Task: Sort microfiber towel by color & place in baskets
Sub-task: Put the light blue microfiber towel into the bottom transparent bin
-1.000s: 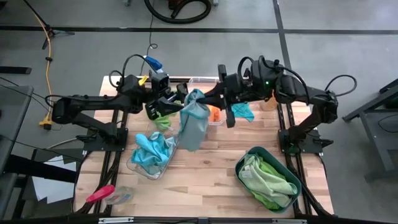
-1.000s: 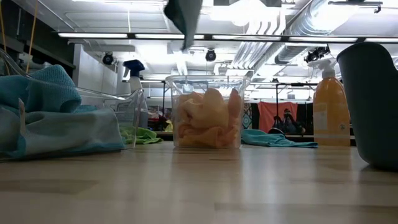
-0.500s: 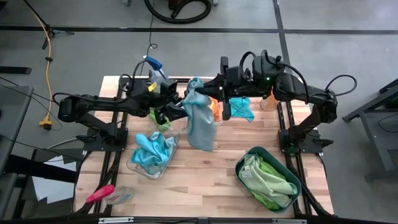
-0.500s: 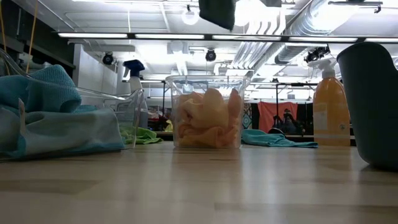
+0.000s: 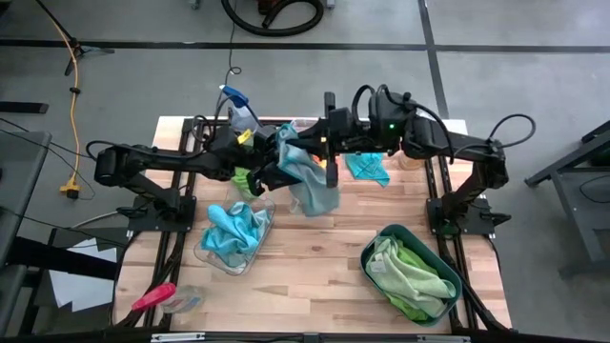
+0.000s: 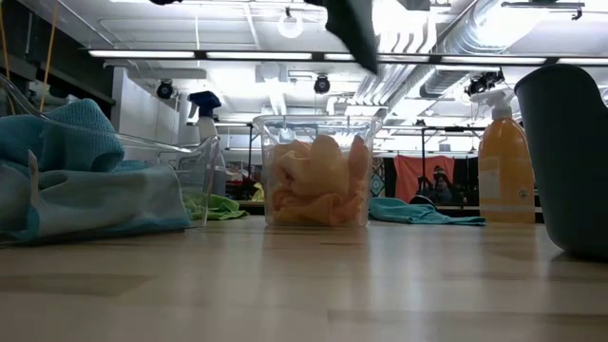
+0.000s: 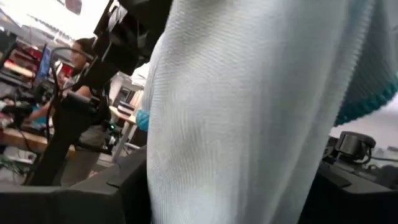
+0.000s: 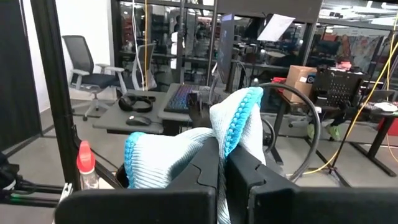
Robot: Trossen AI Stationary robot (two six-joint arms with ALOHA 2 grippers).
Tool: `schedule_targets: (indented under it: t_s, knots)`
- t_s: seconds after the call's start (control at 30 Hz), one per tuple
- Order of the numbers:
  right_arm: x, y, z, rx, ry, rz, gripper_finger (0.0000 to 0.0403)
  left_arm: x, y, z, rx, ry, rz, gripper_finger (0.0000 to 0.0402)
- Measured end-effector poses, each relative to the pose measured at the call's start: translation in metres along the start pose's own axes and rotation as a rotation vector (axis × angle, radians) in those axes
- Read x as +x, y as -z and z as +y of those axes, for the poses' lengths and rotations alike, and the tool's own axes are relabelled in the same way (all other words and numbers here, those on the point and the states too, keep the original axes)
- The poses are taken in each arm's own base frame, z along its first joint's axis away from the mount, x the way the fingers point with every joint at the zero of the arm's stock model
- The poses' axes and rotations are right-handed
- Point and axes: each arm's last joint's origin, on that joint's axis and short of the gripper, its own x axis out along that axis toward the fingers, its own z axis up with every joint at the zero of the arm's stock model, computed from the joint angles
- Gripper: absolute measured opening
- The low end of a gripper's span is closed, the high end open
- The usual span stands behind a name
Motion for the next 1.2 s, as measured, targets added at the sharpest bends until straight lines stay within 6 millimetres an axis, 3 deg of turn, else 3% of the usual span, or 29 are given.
schedule_targets:
  t_s: [0.1, 0.2, 0.3, 0.37, 0.43, 0.63, 0.87, 1.03, 1.2]
  knots:
    - [-0.003, -0.003, 0.0, 0.01, 0.001, -0.009, 0.0, -0.001, -0.002, 0.002, 0.02, -0.014, -0.01, 0.0251]
    - [-0.005, -0.004, 0.0, 0.031, 0.001, -0.01, 0.0, -0.003, -0.004, 0.005, 0.042, -0.039, -0.025, 0.0211]
    - [-0.005, -0.003, 0.002, 0.034, -0.006, 0.004, 0.0001, -0.005, -0.007, 0.008, 0.068, -0.073, -0.036, 0.013]
    - [-0.005, -0.002, 0.004, 0.035, -0.012, 0.01, 0.0005, -0.007, -0.009, 0.012, 0.079, -0.087, -0.044, 0.0056]
    - [-0.005, -0.001, 0.006, 0.038, -0.02, 0.022, 0.0011, -0.01, -0.012, 0.015, 0.089, -0.1, -0.05, 0.0017]
    - [-0.007, 0.001, 0.007, 0.089, 0.029, 0.061, 0.0054, -0.016, -0.019, 0.021, 0.075, -0.113, -0.048, 0.0004]
    - [-0.033, -0.008, 0.005, 0.034, 0.238, 0.121, 0.0182, -0.028, -0.029, 0.028, 0.073, -0.165, -0.004, 0.0002]
    - [-0.066, -0.025, 0.005, -0.059, 0.413, 0.125, 0.0272, -0.051, -0.043, 0.028, 0.127, -0.323, 0.118, 0.0001]
    - [-0.093, -0.029, 0.003, -0.032, 0.492, 0.17, 0.0309, -0.085, -0.064, 0.007, 0.218, -0.52, 0.2, 0.0001]
